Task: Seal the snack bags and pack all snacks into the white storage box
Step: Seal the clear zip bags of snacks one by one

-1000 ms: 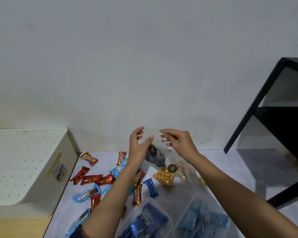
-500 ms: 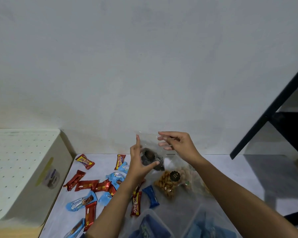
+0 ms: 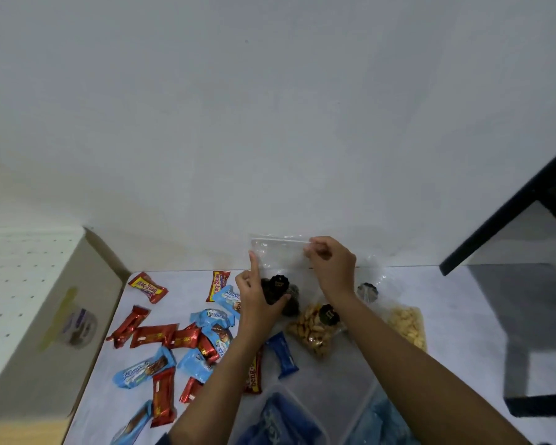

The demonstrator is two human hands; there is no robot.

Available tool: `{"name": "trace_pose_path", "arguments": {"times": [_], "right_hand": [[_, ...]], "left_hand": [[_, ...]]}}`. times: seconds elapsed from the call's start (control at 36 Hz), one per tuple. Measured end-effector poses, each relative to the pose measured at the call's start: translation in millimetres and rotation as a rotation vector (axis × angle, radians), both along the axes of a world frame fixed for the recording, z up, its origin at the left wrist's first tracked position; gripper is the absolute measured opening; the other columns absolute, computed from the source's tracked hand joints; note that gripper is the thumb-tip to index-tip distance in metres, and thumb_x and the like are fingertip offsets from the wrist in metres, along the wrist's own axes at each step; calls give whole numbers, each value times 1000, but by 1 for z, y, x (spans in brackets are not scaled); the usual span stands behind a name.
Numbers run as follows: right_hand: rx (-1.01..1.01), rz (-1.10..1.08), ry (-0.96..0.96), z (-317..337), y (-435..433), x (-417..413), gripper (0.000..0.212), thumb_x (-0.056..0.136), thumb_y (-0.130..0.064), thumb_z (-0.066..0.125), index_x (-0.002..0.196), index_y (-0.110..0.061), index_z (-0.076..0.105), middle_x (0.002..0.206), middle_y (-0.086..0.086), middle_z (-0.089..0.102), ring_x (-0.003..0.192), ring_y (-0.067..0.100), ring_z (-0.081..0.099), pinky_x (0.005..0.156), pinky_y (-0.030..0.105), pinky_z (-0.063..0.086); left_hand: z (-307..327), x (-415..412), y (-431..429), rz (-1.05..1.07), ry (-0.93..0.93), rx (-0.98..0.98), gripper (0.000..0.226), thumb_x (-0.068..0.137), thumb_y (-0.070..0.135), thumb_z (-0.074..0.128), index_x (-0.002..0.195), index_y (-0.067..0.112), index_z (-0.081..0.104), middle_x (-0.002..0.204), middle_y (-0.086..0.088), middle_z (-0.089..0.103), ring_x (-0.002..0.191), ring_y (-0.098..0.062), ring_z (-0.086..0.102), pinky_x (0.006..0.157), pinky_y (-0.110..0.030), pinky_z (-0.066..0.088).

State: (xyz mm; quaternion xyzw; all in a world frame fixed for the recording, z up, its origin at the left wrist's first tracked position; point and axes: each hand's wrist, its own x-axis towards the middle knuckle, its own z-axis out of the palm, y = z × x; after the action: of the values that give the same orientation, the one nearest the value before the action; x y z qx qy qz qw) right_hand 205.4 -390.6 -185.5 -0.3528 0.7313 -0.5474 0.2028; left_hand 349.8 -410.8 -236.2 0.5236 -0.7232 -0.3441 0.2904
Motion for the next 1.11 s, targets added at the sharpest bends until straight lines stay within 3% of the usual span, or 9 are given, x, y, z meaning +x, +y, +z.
{"name": "trace_pose_path", "arguments": {"times": [0.17, 0.22, 0.31, 0.39, 0.47, 0.69, 0.92, 1.03, 1.11], "right_hand": [[76, 24, 120, 4, 15, -25, 13, 84, -5, 65, 95, -4, 71, 88, 9, 72, 78, 10, 61, 67, -2, 42], [110, 59, 183, 7, 27, -35, 11, 83, -3, 65, 92, -3, 72, 88, 9, 72, 79, 12, 62, 69, 1, 43], [194, 134, 237, 9, 50, -43, 10, 84, -5, 64, 91, -6, 70, 86, 8, 71, 80, 17, 65, 74, 20, 50], [284, 137, 213, 8, 73, -41, 5, 86, -10, 62, 83, -11, 66, 76, 7, 68, 72, 21, 66, 71, 32, 55], [367, 105, 215, 1, 91, -36, 5, 86, -13, 62, 87, -9, 65, 75, 5, 65, 69, 17, 62, 70, 29, 53], [529, 66, 256, -14, 107, -37, 44, 85, -17, 58, 128, -11, 55, 124, 9, 56, 111, 26, 57, 94, 35, 49], [659, 87, 135, -29, 110, -55, 41, 88, -21, 57, 126, -7, 51, 113, 12, 53, 98, 28, 57, 83, 36, 50], [538, 117, -87, -29, 115, -58, 6, 86, -13, 62, 91, -10, 64, 91, 11, 62, 80, 21, 59, 77, 36, 55], [455, 149, -123, -27, 119, -58, 4, 83, -12, 69, 83, -11, 65, 85, 14, 66, 74, 19, 60, 68, 28, 56]], "left_hand": [[1, -2, 1, 6, -110, -74, 98, 72, 28, 78, 147, 19, 14, 129, -24, 34, 117, -33, 40, 95, -30, 38], [3, -4, 5, 34, -148, -191, 87, 72, 30, 78, 144, 11, 31, 133, -30, 37, 123, -42, 39, 95, -42, 42], [18, -16, 15, -12, -85, -292, 60, 79, 19, 71, 132, 4, 46, 131, -25, 43, 120, -37, 44, 94, -35, 39], [31, -35, 19, -204, -33, -208, 38, 88, 15, 59, 124, 7, 52, 122, -13, 49, 110, -22, 49, 90, -22, 40], [30, -54, 16, -324, -26, -120, 34, 91, 19, 54, 123, 8, 52, 121, -9, 51, 112, -19, 49, 97, -27, 41], [21, -81, 8, -388, -83, 337, 53, 96, 32, 46, 142, 10, 32, 140, -11, 44, 127, -24, 43, 105, -36, 37], [19, -88, 11, -320, 31, 413, 35, 94, 20, 51, 126, 8, 51, 106, -6, 54, 96, -17, 49, 81, -26, 40], [18, -81, 14, -251, 123, 387, 21, 92, 16, 54, 110, 6, 61, 98, -6, 60, 92, -19, 56, 81, -27, 46], [25, -72, 19, -217, 231, 396, 18, 92, 14, 55, 102, 1, 62, 83, -3, 62, 80, -15, 58, 75, -22, 47]]}}
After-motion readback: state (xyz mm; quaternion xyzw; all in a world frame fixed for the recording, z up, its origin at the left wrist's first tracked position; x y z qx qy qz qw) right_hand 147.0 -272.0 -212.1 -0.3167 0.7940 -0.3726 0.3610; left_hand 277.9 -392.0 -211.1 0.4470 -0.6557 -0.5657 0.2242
